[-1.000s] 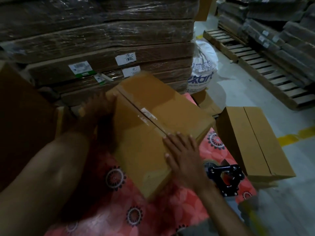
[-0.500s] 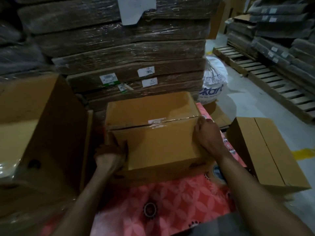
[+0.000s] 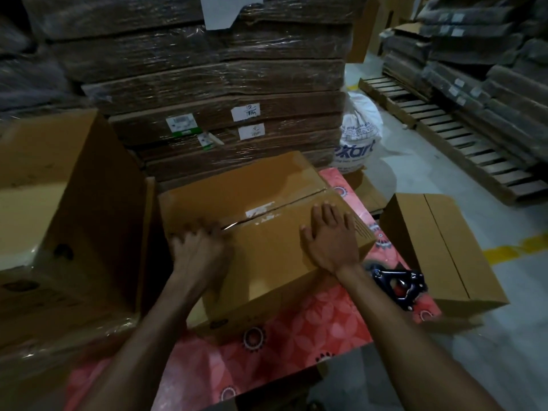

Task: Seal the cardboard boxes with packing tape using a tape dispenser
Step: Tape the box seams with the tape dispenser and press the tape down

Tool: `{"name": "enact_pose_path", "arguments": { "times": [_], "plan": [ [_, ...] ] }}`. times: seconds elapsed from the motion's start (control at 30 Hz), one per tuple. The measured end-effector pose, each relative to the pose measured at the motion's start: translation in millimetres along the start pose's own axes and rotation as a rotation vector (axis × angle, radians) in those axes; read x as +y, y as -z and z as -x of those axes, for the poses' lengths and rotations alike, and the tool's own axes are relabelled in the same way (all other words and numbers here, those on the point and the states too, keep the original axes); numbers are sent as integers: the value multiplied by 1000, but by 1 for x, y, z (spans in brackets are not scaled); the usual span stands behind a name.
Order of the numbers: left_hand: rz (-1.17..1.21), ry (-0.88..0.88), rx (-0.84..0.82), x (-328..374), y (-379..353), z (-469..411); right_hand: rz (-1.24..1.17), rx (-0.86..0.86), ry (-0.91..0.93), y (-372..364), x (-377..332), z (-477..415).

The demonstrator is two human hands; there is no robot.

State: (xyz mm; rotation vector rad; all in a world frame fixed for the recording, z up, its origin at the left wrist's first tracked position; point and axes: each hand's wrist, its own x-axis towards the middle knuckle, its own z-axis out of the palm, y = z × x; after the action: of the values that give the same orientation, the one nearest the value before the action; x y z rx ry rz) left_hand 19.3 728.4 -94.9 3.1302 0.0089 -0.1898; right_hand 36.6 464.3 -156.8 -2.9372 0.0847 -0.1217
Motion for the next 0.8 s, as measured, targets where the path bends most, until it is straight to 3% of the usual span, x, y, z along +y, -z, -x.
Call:
{"name": "enact_pose_path", "arguments": {
  "times": [0.07, 0.27, 0.37, 0.43, 0.5, 0.6, 0.7, 0.8],
  "plan": [
    [11, -255, 72, 21, -2, -28, -14, -15, -22, 1, -9, 8],
    [24, -677, -31, 83, -25, -74, -82, -15, 9, 1, -16, 44],
    [19, -701, -10, 97, -42, -74, -444, 140, 114, 13, 12, 61],
    [42, -658, 33, 102, -50, -75, -575, 425, -31, 13, 40, 80],
    [68, -646, 46, 102, -56, -76, -613, 520, -376, -4, 77, 102],
    [91, -649, 54, 103, -57, -77, -629, 349, -795, -44, 125, 130],
    [98, -637, 51, 105, -57, -75, -370, -16, -883, -74, 146, 146],
    [115, -632, 51, 105, -57, -74, -288, -130, -920, -97, 146, 156]
  ]
}}
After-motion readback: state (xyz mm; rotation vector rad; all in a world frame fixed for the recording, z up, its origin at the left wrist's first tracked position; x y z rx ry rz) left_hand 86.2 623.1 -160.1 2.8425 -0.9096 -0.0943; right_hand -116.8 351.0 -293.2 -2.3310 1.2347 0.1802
